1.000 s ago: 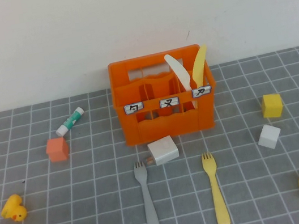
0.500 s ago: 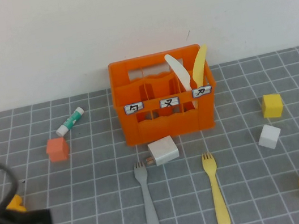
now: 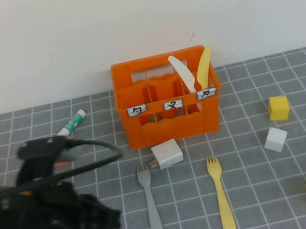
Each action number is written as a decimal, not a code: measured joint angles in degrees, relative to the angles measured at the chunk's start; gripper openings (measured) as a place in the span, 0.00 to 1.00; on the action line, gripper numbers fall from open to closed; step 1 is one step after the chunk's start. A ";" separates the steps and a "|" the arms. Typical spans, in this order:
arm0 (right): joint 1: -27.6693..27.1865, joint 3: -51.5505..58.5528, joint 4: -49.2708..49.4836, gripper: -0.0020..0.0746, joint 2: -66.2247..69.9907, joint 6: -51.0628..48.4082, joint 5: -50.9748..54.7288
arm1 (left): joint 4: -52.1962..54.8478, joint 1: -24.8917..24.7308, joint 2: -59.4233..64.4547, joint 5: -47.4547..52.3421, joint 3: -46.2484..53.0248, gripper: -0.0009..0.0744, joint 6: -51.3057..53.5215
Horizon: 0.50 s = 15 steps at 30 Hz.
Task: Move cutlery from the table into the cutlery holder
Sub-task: Pick up the fork
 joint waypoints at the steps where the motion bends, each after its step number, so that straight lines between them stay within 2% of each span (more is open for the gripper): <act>1: 0.00 0.00 -0.47 0.02 0.00 0.00 -0.37 | 2.88 -2.57 0.96 -1.93 -0.69 0.01 -4.20; 4: 0.00 0.13 -3.09 0.02 0.00 0.35 -1.84 | 13.56 -8.30 4.21 -5.73 -2.81 0.01 -18.46; 7: 0.00 0.25 -6.33 0.02 0.00 3.21 -3.01 | 20.41 -12.05 7.82 -9.98 -4.05 0.01 -25.68; 15: 0.00 0.33 -10.60 0.02 0.00 9.23 -3.60 | 22.38 -13.49 17.68 -23.30 -5.05 0.01 -30.97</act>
